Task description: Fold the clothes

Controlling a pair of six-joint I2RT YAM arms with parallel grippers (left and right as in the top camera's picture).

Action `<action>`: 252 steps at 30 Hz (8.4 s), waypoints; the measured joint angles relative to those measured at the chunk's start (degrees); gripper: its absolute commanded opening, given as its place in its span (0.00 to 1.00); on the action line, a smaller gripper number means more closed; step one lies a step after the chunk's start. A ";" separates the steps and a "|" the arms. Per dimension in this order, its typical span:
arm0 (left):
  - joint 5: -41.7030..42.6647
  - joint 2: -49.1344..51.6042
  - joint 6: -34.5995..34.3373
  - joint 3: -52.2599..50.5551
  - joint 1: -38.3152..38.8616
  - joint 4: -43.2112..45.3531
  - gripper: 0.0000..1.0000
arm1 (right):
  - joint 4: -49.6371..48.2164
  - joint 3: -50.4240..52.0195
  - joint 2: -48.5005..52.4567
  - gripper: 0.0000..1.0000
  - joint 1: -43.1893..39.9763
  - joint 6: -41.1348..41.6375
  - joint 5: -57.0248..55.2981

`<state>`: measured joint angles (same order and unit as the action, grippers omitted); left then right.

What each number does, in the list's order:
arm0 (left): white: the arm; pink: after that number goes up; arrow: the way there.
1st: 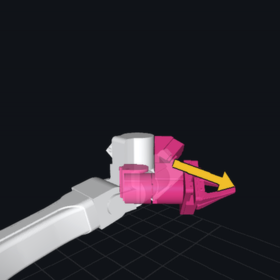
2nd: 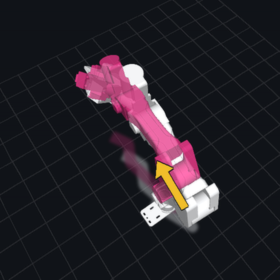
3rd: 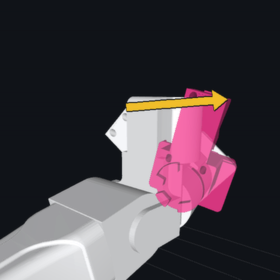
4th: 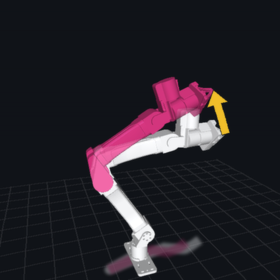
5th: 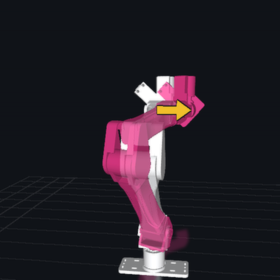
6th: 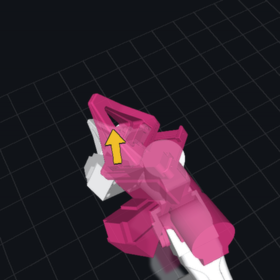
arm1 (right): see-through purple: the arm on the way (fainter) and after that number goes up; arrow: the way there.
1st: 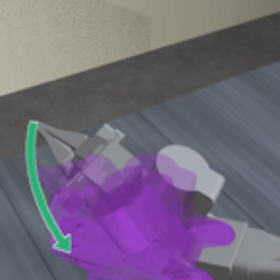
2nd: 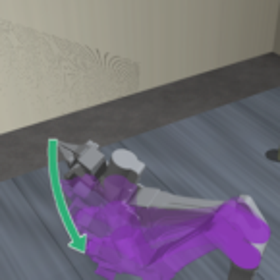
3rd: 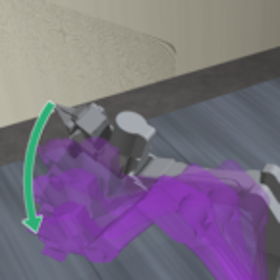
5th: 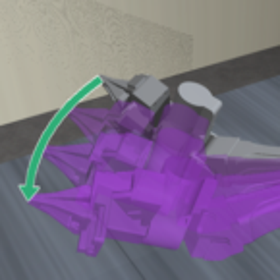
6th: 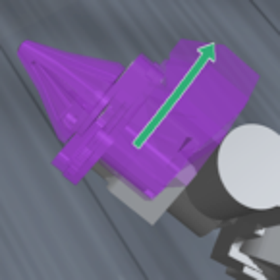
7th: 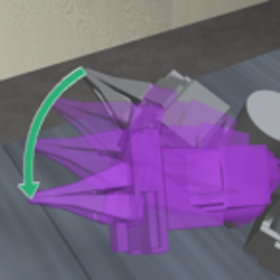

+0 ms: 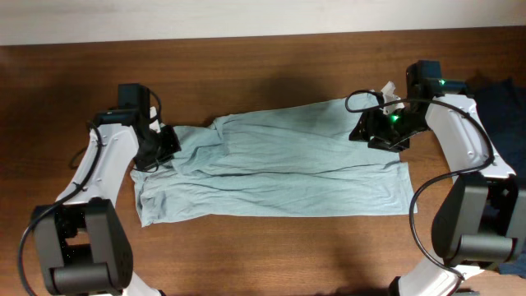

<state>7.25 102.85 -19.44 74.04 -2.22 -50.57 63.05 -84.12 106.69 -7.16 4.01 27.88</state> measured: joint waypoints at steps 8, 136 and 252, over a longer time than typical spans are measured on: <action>-6.56 0.00 1.51 0.00 -0.48 -0.52 0.71 | 0.00 0.00 0.00 0.59 0.00 -0.02 0.00; -8.59 23.17 29.42 48.61 -2.03 -23.15 0.39 | -8.44 -3.80 -4.17 0.70 5.42 9.46 -20.92; -4.22 36.54 25.59 73.61 0.39 -39.23 0.96 | -22.97 -19.91 27.87 0.39 -9.57 -18.01 0.72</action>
<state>3.03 139.39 6.15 147.65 -1.83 -89.80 40.07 -104.03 134.56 -16.73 -14.00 28.60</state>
